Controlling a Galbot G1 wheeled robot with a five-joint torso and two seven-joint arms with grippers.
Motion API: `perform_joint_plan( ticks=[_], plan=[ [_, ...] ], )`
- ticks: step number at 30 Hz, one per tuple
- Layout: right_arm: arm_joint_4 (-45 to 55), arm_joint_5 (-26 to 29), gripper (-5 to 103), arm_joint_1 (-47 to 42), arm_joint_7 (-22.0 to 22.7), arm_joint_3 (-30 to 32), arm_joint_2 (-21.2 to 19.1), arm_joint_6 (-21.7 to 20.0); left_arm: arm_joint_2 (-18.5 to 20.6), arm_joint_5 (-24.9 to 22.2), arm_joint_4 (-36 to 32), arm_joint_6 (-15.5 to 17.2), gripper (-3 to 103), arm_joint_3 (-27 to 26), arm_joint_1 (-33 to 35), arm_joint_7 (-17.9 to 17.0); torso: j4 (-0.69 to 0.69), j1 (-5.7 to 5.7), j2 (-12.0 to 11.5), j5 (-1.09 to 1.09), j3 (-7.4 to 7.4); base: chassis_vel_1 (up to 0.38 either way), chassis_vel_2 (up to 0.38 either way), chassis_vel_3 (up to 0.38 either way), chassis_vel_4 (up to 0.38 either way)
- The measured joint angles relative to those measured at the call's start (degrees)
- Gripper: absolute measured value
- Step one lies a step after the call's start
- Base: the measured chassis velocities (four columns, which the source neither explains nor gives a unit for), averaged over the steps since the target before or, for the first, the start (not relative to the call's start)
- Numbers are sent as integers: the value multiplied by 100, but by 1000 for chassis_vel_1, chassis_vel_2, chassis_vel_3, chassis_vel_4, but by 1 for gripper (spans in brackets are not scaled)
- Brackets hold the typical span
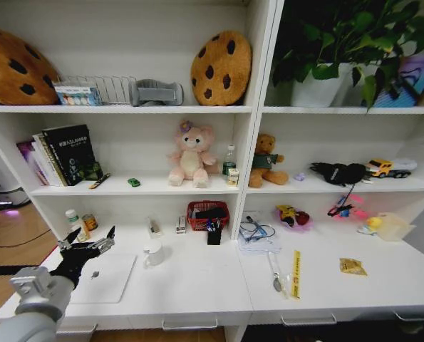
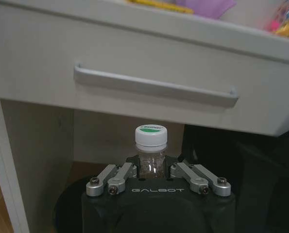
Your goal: Organize the objects on the table.
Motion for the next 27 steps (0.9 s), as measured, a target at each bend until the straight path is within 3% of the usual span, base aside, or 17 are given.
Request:
perform_joint_plan(
  ticks=[6, 9, 14, 27],
  plan=[
    [-2439, -479, 25, 1784, -216, -494, 269, 588, 0, 0, 0, 0, 100, 0, 0, 0, -1, 0, 0, 1, 0, 0, 0, 0, 0],
    [-3214, -814, 25, 2413, -250, -524, 361, 855, 0, 0, -1, 0, 100, 0, 0, 0, 5, 0, 0, -1, 0, 0, 0, 0, 0],
    [-4313, -1150, 25, 3213, -311, -491, 533, 1037, 0, 0, -1, 0, 100, 0, 0, 0, 1, 0, 0, 0, 0, 0, 0, 0, 0],
    [-4696, -1360, 24, 3822, -360, -432, 780, 895, 0, 0, 0, 0, 100, 0, 0, 0, 1, 1, 0, -1, 0, 0, 0, 0, 0]
  ],
)
